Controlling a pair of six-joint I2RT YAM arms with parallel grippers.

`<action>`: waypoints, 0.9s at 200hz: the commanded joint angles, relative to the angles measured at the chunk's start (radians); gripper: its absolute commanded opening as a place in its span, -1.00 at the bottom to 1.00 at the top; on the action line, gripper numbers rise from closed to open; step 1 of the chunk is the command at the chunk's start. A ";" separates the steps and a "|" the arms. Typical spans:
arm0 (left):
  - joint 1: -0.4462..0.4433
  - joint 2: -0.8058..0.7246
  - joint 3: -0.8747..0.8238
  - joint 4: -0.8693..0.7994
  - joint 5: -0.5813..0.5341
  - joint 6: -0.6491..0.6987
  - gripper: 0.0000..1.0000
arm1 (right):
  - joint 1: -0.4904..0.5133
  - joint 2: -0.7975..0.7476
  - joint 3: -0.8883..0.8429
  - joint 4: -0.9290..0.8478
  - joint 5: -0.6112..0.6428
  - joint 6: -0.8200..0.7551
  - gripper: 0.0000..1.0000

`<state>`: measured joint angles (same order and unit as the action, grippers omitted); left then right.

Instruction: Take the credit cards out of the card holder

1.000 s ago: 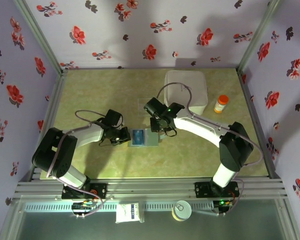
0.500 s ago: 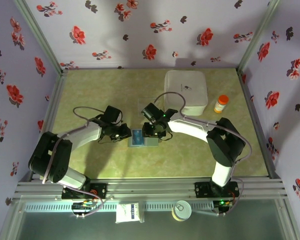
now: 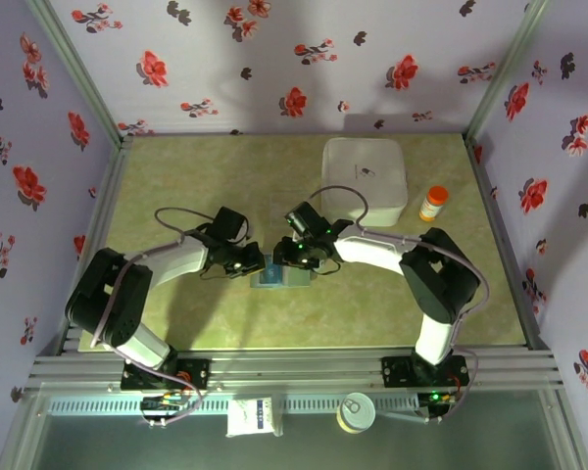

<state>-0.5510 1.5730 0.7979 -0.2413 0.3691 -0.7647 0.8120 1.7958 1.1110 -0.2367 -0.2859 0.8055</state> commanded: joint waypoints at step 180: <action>-0.006 0.020 -0.003 -0.013 -0.056 -0.005 -0.86 | -0.008 0.105 -0.014 0.087 -0.087 0.018 -0.51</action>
<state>-0.5526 1.5810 0.7979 -0.2474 0.3309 -0.7643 0.8093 1.8797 1.1103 -0.1493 -0.3649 0.8204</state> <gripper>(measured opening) 0.073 0.247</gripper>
